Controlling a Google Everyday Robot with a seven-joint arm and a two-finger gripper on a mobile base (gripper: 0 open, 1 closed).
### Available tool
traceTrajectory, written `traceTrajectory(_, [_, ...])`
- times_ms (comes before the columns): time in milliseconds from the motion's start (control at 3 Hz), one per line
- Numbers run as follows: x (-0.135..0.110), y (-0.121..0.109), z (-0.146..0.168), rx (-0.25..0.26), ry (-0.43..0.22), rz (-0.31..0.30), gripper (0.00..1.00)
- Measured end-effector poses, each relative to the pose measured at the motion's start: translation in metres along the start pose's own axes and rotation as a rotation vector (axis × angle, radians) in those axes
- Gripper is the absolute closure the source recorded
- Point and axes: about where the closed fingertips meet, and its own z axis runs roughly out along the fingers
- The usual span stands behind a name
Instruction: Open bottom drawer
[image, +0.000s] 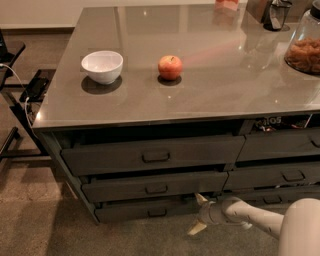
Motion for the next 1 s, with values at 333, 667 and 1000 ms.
traceTrajectory(333, [-0.002,-0.001,0.02,0.01,-0.001,-0.049,0.0])
traceTrajectory(667, [-0.004,-0.002,0.039,0.013,0.019,-0.118,0.0])
traceTrajectory(1000, [-0.007,-0.01,0.049,0.029,0.028,-0.164,0.0])
